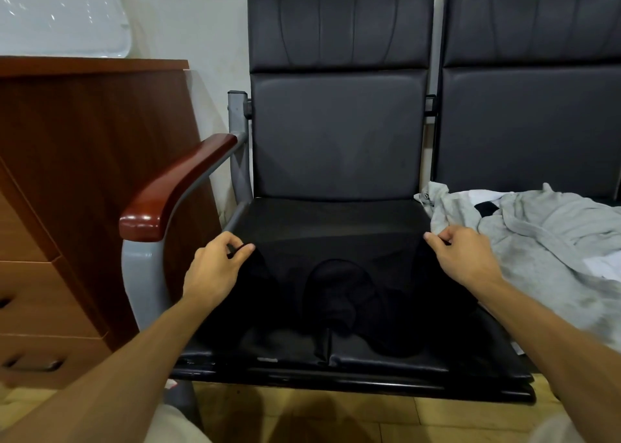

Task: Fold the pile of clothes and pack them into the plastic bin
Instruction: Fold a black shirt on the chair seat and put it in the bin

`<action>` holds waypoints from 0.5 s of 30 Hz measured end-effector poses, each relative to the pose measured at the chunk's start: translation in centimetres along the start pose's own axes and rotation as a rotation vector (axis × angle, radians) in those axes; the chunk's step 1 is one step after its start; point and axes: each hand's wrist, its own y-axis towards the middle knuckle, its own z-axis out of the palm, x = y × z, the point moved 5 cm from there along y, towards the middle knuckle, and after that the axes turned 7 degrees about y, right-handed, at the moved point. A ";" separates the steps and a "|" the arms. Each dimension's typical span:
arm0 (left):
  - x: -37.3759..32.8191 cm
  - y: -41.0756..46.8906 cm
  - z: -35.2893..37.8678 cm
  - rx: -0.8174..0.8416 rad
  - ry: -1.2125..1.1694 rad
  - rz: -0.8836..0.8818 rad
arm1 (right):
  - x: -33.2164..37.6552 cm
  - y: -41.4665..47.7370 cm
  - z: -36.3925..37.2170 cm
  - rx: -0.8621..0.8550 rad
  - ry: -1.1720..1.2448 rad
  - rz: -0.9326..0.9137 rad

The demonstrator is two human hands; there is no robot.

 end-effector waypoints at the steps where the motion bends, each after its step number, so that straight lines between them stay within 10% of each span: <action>1: 0.3 0.0 0.2 0.047 0.055 -0.029 | -0.1 -0.1 -0.1 -0.007 -0.009 0.021; 7: 1.3 -0.6 0.5 0.249 0.128 -0.163 | -0.1 -0.6 -0.6 -0.023 0.214 0.128; 15: -1.2 -2.0 0.5 0.364 -0.443 -0.347 | -0.5 -1.1 0.8 0.179 0.897 0.491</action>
